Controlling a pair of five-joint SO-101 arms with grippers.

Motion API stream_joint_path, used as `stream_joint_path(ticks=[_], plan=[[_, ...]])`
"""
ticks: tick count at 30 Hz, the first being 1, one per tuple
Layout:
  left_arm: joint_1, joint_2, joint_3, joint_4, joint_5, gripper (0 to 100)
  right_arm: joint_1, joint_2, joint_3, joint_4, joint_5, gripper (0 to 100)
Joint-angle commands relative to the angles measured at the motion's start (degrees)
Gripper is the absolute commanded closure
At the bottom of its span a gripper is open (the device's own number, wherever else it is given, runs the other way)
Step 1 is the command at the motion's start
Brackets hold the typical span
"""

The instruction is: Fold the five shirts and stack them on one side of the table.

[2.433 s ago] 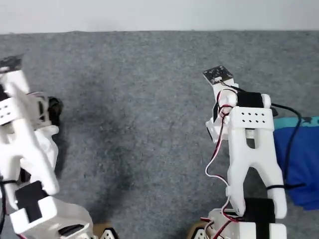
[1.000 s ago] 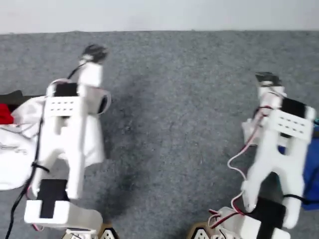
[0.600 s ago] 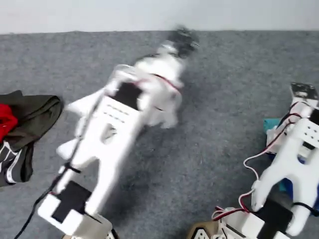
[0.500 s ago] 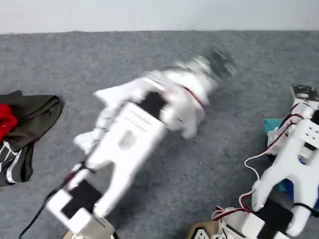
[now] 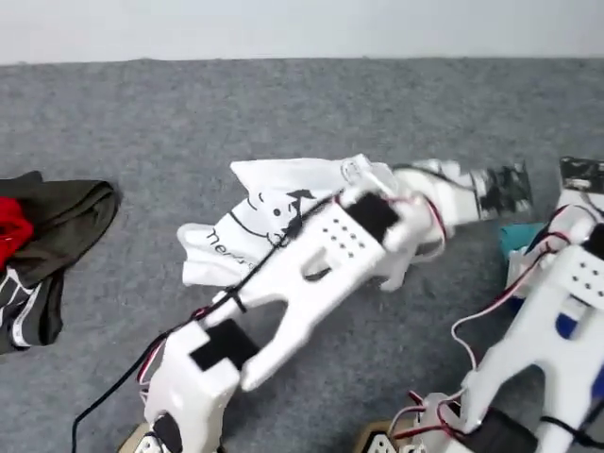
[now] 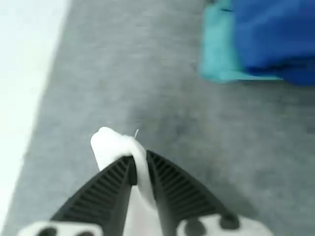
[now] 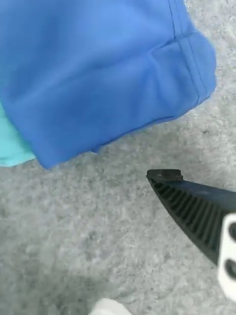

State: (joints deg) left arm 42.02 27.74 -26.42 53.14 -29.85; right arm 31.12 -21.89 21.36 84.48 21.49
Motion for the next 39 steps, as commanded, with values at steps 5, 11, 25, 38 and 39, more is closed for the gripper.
stream_joint_path(ticks=[5,11,25,38,39], plan=[[0.44,8.53,-22.37,7.12,-0.62,98,-4.09,-2.33,0.70,-0.92,0.00,34.4],[6.07,19.08,-35.56,21.89,-5.36,89,-4.09,-2.33,0.70,-0.75,0.00,34.4],[5.19,24.70,-69.76,31.03,-6.15,86,-4.88,-2.24,4.13,-1.19,0.00,34.4],[-17.14,17.93,-69.41,42.20,-5.98,86,-17.71,-2.24,7.30,0.31,0.62,34.3],[-18.90,17.76,-69.41,43.34,-5.98,86,-19.91,-2.24,7.21,0.31,-0.97,34.3]])
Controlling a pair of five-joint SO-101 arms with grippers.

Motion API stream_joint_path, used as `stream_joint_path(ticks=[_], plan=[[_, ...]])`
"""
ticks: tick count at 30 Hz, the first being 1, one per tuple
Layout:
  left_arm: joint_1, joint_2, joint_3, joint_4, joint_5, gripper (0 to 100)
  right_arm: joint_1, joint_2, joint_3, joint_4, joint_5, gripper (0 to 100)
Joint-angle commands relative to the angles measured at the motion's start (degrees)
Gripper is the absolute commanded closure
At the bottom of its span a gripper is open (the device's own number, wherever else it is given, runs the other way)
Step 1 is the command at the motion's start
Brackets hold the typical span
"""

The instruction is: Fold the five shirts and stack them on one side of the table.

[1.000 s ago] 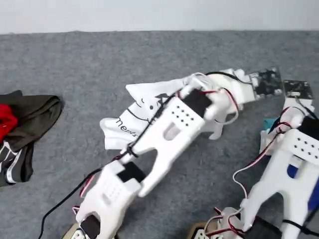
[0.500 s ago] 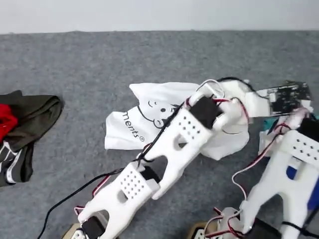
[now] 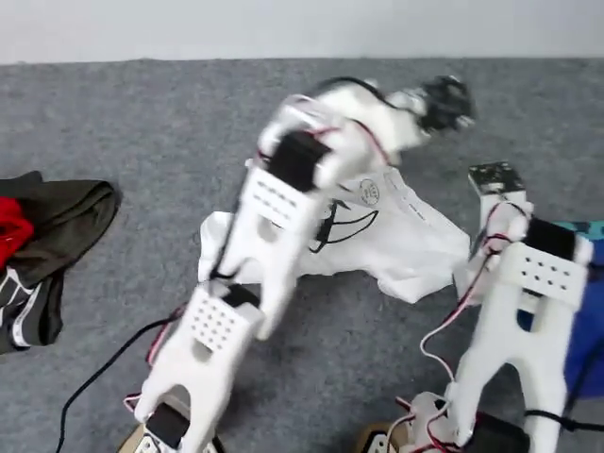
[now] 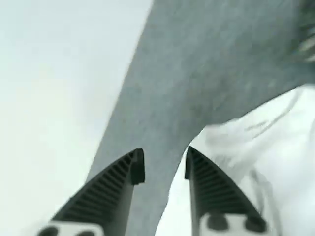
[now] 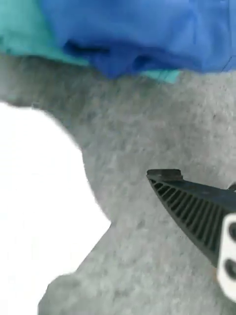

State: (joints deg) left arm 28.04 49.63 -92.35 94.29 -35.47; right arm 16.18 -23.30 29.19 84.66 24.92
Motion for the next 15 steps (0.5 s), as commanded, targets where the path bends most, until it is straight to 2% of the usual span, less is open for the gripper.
stream_joint_path(ticks=[1,5,7,13,15], plan=[[-6.68,-4.22,-3.47,3.60,-0.35,86,-7.43,-0.84,-0.79,0.13,-5.27,34.4],[-13.19,-4.13,-3.12,6.33,2.02,86,-15.78,-0.84,-2.64,0.66,-3.78,34.9],[-15.56,-4.13,-3.12,6.33,4.66,86,-18.42,-0.84,-2.99,0.40,-1.23,39.6],[-19.87,-3.78,-2.86,6.42,6.77,86,-19.65,-0.84,-3.25,-0.31,0.26,71.6],[-20.57,-4.22,-0.75,6.42,6.77,88,-19.65,-0.84,-3.25,-0.75,0.26,77.5]])
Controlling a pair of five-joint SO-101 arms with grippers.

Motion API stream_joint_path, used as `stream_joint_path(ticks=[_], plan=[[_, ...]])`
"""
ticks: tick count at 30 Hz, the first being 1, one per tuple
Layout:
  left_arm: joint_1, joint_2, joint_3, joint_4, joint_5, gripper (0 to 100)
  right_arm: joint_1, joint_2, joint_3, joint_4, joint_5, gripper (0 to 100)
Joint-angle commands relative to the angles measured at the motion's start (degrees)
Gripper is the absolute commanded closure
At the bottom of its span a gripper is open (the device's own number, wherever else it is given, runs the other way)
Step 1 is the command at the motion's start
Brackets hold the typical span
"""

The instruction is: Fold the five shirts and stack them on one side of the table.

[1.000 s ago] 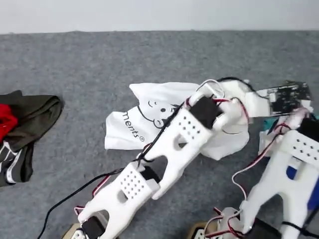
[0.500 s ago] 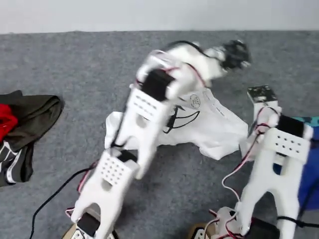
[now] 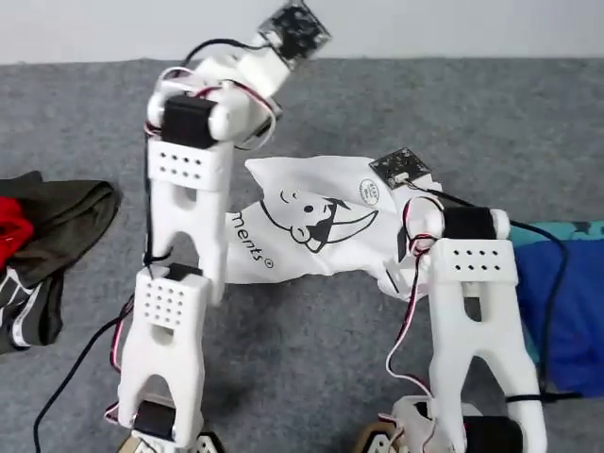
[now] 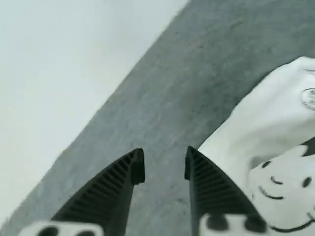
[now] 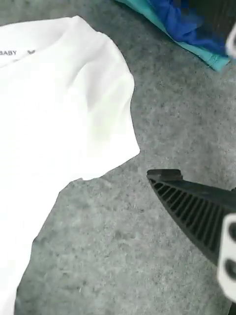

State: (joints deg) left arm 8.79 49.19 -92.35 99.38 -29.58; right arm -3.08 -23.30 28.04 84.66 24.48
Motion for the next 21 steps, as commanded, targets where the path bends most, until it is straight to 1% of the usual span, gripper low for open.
stream_joint_path(ticks=[1,3,5,12,16,18,21], plan=[[-1.32,-3.87,0.40,1.32,0.88,91,-0.40,-0.84,-2.11,-1.19,0.70,78.9],[-1.58,-3.78,1.98,1.32,1.23,99,-0.40,-0.84,-2.11,-1.45,0.70,79.4],[-1.85,-3.69,2.86,1.32,1.32,98,-0.40,-0.84,-2.11,-1.45,0.70,79.4],[-2.20,-3.78,3.38,1.32,1.32,99,-0.48,-0.84,-1.76,-1.45,0.70,79.4],[-5.19,-3.78,3.38,1.32,1.67,98,-0.84,-0.84,-1.76,-1.63,0.62,79.3],[-8.00,-3.78,3.38,1.32,1.67,97,-0.84,-1.01,-1.85,-3.12,0.62,76.9],[-13.19,-3.43,3.38,1.32,1.67,90,-0.92,-1.45,-2.11,-7.34,0.62,66.5]])
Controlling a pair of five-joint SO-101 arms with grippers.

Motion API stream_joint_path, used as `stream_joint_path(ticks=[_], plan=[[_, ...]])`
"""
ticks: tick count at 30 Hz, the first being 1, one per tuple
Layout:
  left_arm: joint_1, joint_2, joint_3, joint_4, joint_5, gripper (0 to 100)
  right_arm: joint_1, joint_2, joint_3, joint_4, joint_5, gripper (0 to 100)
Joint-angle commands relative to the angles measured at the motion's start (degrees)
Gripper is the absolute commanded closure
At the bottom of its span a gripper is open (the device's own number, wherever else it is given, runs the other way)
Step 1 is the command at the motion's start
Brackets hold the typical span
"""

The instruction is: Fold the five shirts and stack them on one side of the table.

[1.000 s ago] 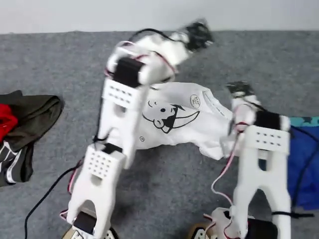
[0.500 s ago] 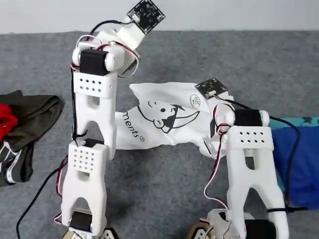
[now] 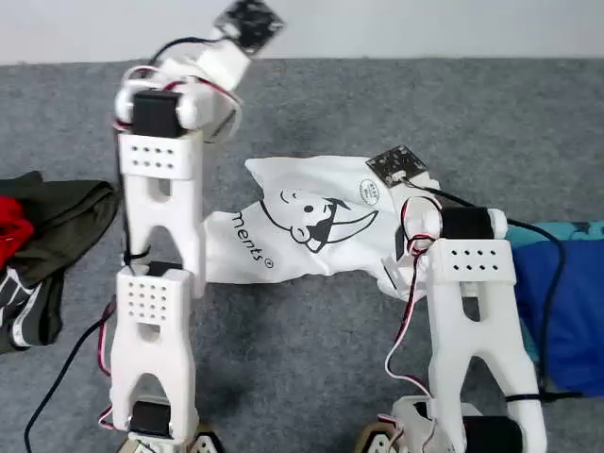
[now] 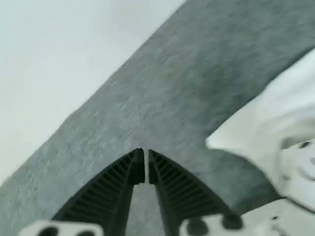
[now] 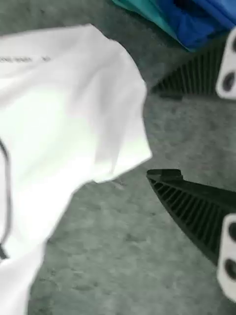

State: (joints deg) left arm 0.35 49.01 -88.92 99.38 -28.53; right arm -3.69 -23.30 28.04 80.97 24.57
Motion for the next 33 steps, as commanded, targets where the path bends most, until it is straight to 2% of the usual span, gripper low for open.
stream_joint_path(ticks=[1,5,8,10,12,15,17,20,23,33], plan=[[-6.33,-3.25,-0.04,1.32,0.62,87,-0.40,-1.45,-2.11,-5.23,0.53,62.3],[-12.66,-3.25,-0.04,1.32,0.62,83,-3.47,-1.36,-2.11,-9.89,0.53,45.8],[-16.26,-3.34,0.66,1.32,0.62,83,-6.90,-1.36,-2.11,-10.77,0.53,40.4],[-16.97,-3.78,3.47,1.41,1.49,83,-8.84,-1.27,-1.93,-10.33,0.62,41.5],[-16.70,-4.84,8.40,1.41,5.80,83,-9.71,-0.92,-1.67,-9.98,0.62,44.0],[-14.33,-9.23,22.20,1.41,11.16,83,-9.80,-0.84,-1.67,-7.87,0.88,50.6],[-11.96,-13.45,33.63,1.41,11.43,84,-9.63,-0.84,-1.58,-6.11,0.97,55.2],[-8.88,-19.78,50.95,1.14,11.52,90,-9.63,-0.84,0.88,-5.58,0.97,59.9],[-7.56,-24.09,62.73,0.97,11.43,99,-9.45,-0.84,3.69,-6.37,0.97,60.7],[-5.89,-27.52,77.85,1.05,11.52,99,-9.45,-0.84,7.38,-8.75,0.88,60.8]])
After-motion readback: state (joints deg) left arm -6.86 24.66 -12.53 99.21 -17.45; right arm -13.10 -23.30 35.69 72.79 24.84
